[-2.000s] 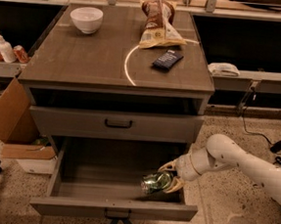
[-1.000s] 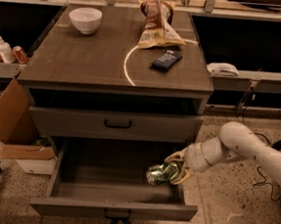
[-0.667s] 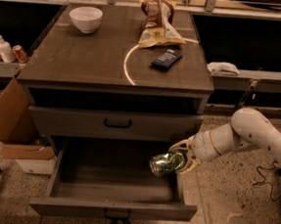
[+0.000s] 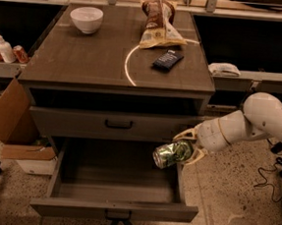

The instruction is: Pick green can from middle drawer and place on counter

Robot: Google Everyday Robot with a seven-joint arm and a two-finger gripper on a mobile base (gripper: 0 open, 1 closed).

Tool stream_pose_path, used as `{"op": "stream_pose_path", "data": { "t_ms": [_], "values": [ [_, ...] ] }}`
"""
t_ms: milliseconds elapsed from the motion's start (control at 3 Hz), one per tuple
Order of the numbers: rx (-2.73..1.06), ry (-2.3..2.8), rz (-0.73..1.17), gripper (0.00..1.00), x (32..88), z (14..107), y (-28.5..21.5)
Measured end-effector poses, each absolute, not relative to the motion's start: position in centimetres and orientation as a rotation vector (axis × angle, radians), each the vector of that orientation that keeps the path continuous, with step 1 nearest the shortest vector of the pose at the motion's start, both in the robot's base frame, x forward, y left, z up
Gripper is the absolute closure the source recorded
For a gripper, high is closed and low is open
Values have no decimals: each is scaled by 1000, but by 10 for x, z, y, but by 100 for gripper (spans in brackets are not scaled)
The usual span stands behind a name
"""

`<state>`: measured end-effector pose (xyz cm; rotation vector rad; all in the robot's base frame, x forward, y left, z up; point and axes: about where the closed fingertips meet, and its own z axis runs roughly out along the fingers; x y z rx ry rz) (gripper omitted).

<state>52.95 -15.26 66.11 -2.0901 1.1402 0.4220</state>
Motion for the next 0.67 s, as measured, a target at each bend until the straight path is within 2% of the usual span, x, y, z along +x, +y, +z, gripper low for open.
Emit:
{"op": "stream_pose_path", "data": {
  "t_ms": [333,667],
  "values": [
    [-2082,1109,441,100,531,672,-144],
    [-2089,1034,398,100,535,728,-130]
  ]
}}
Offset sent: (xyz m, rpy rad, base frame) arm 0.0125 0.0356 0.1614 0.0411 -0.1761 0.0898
